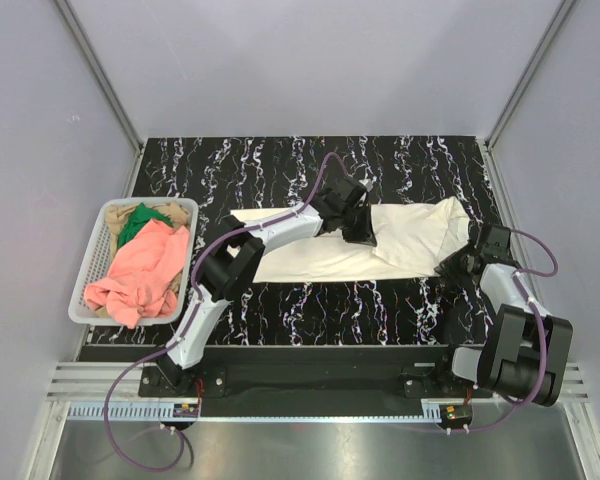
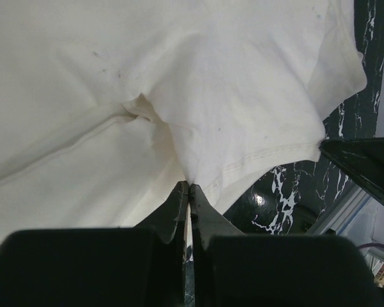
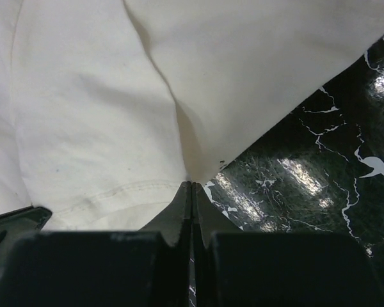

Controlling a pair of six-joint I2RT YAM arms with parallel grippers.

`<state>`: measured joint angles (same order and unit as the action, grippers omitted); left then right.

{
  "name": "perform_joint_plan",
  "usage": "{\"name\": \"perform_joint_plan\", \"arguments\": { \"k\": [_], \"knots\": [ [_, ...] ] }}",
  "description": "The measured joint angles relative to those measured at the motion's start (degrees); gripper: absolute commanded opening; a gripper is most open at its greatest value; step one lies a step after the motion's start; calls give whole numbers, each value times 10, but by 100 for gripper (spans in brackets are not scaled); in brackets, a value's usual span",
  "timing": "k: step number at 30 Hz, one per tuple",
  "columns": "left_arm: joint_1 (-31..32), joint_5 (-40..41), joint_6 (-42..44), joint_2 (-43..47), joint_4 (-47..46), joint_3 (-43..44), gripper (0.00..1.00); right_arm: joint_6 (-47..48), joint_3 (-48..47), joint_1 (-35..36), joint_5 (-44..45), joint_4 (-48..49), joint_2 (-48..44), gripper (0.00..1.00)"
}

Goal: Fold and stack the t-shirts
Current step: Fold the tshirt

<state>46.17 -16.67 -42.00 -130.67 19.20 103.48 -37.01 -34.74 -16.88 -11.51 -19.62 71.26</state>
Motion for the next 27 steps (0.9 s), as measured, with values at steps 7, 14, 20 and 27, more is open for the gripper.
{"name": "perform_joint_plan", "arguments": {
  "k": [7,14,20,27],
  "knots": [
    [-1,14,17,0,23,21,24,-13,4,0,-7,16,23,34],
    [-9,71,37,8,73,8,31,14,-98,0,33,-29,43,40],
    [-62,97,65,26,90,0,33,114,-291,-1,23,-24,221,42],
    [-148,98,89,24,93,3,33,190,-388,-2,0,-43,359,36]
  ]
}}
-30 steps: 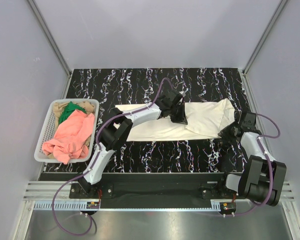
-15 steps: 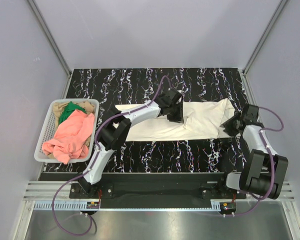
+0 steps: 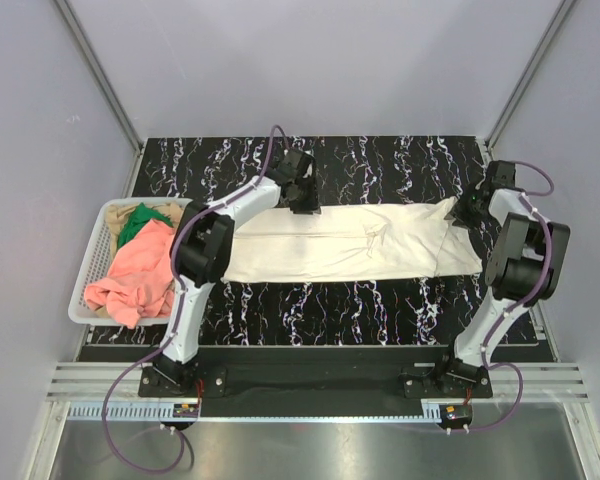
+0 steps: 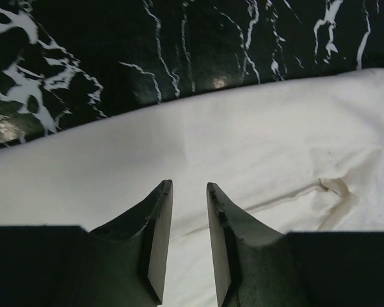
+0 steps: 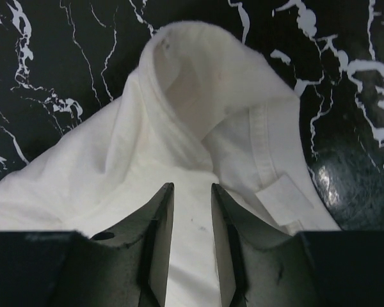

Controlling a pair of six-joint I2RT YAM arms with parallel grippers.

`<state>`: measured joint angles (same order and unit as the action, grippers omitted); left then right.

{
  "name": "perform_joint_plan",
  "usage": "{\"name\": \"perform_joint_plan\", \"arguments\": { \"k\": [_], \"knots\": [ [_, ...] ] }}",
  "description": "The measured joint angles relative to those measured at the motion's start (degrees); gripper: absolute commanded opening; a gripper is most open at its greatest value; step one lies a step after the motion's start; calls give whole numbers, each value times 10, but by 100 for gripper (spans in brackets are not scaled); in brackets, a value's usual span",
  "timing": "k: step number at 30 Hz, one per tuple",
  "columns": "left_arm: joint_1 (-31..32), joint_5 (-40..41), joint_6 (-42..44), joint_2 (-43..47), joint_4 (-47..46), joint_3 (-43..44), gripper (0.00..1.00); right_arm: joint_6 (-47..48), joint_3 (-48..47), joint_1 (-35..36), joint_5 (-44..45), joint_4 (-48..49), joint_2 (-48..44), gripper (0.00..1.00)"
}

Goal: Fold and stack the t-shirts
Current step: Fold the tshirt

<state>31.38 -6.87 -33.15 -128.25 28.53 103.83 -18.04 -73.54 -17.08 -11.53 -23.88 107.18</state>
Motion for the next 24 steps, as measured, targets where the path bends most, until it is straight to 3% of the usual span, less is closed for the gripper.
{"name": "perform_joint_plan", "arguments": {
  "k": [5,16,19,22,24],
  "knots": [
    [-12,-1,5,-27,0,23,33,40,-72,-4,-3,-13,65,36],
    [-34,-1,7,-48,-3,23,33,82,-149,-7,-38,-12,111,34],
    [-37,0,7,-49,-7,23,33,88,-153,-8,-47,-12,128,24],
    [-38,1,7,-49,-10,23,33,94,-153,-10,-50,-13,146,1],
    [-38,2,7,-50,-12,23,33,93,-154,-14,-49,-13,156,0]
  ]
}}
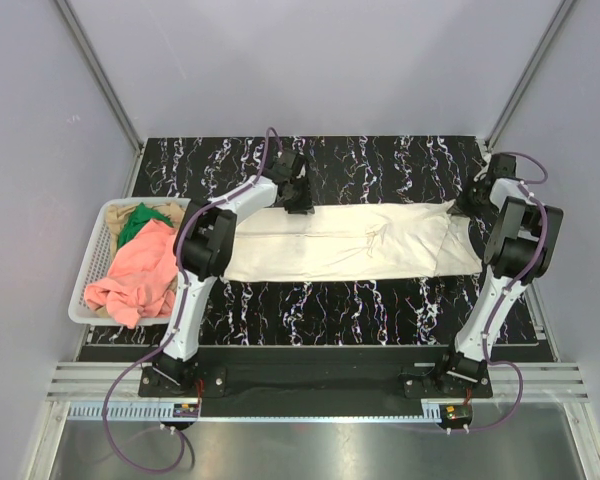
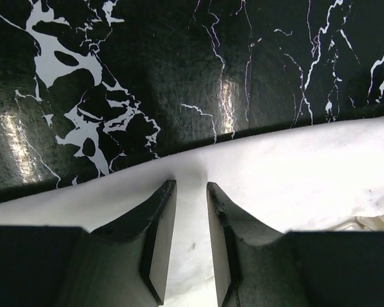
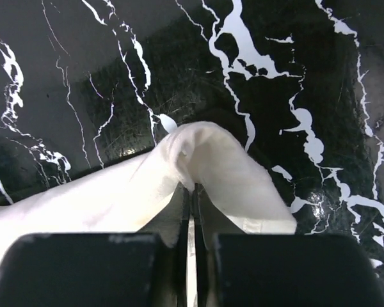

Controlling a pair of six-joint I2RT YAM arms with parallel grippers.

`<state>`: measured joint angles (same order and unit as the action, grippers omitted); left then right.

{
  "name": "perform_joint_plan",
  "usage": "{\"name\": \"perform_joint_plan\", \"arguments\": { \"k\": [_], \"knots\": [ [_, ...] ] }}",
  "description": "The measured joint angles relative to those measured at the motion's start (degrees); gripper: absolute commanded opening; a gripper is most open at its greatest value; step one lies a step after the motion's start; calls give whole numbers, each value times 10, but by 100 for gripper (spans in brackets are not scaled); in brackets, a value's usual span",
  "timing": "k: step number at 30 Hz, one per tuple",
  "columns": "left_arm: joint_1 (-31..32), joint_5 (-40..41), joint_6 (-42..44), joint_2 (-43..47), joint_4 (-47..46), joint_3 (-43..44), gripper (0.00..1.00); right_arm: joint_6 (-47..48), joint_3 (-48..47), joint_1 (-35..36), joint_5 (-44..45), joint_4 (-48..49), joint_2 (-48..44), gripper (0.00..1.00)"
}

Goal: Fold and stack the t-shirts
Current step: Fold the tshirt

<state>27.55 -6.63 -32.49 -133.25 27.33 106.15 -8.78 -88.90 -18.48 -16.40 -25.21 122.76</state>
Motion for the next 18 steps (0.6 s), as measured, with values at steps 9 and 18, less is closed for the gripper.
{"name": "perform_joint_plan", "arguments": {
  "k": [9,18],
  "knots": [
    [-1,19,-17,1,-22,-9,35,-7,-54,-22,-8,-4,39,9],
    [-11,22,-29,1,-30,-11,36,-24,-163,-25,-61,-17,115,0]
  ]
}}
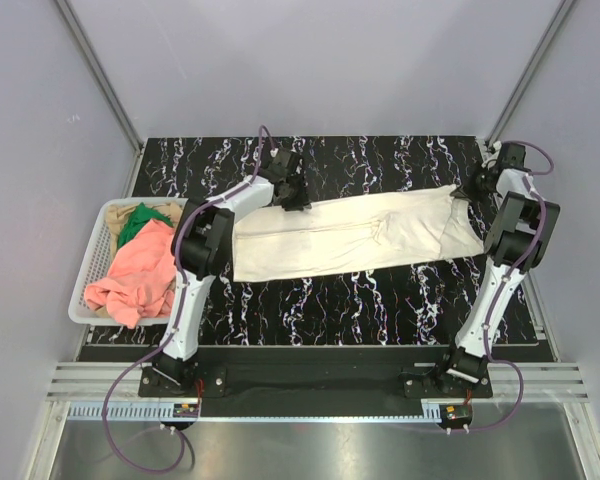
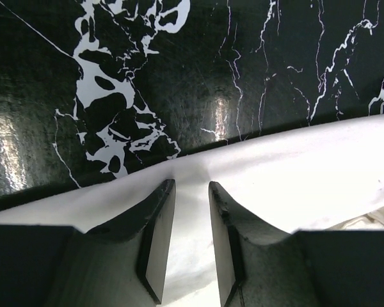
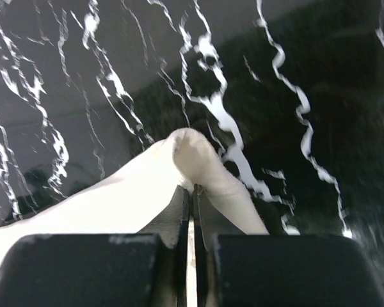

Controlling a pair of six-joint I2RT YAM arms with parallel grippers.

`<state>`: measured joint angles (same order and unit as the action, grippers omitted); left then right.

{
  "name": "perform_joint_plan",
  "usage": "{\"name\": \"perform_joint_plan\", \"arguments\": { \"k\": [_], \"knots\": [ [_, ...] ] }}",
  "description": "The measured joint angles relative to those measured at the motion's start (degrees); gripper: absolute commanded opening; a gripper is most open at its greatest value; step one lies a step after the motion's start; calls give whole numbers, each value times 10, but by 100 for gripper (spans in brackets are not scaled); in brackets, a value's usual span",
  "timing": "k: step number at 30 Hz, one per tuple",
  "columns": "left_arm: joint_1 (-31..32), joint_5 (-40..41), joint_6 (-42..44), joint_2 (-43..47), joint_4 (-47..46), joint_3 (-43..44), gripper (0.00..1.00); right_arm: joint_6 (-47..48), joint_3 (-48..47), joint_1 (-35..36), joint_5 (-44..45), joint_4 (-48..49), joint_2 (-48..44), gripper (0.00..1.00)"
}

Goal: Fold and stack the t-shirts
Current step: Fold the tshirt

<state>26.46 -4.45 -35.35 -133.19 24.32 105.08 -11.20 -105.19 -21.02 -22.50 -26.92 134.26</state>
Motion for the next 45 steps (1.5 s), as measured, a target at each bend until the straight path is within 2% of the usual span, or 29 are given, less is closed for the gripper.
{"name": "perform_joint_plan", "arguments": {
  "k": [1,2,4,5,8,9,12,18,20,23,28,29,33,39,43,45],
  "knots": [
    [-1,-1,-1,0,0,0,36,-2,-12,0,-5,0,7,2],
    [-2,-2,-2,0,0,0,36,-2,-22,0,-11,-3,15,9],
    [-4,-3,-4,0,0,0,36,-5,-54,0,-23,-16,34,17],
    [-4,-3,-5,1,0,0,37,-7,-65,0,-27,-19,40,17],
    [-5,3,-7,12,8,-8,38,-16,-109,0,-35,-29,65,27],
    [-7,5,-6,20,16,-15,38,-20,-111,0,-35,-29,66,34],
    [-11,17,0,56,38,-34,42,-33,-83,-2,-22,-17,47,45],
    [-16,29,22,186,48,-85,42,-51,14,-2,70,-14,-70,51],
    [-16,30,26,238,40,-118,42,-63,33,-4,85,-10,-121,47],
    [-16,25,32,282,35,-164,41,-100,55,-4,83,3,-187,32],
    [-16,9,39,287,32,-252,36,-173,157,14,78,22,-281,20],
    [-16,7,38,287,35,-274,35,-185,181,24,78,21,-293,14],
    [-16,11,30,291,49,-351,28,-218,274,79,77,15,-331,0],
    [-15,25,9,326,60,-428,18,-245,359,130,52,12,-410,0],
    [-3,38,-3,363,51,-483,18,-257,401,126,50,26,-457,6],
    [10,48,-17,403,49,-523,20,-263,422,124,56,28,-466,5]
  ]
}}
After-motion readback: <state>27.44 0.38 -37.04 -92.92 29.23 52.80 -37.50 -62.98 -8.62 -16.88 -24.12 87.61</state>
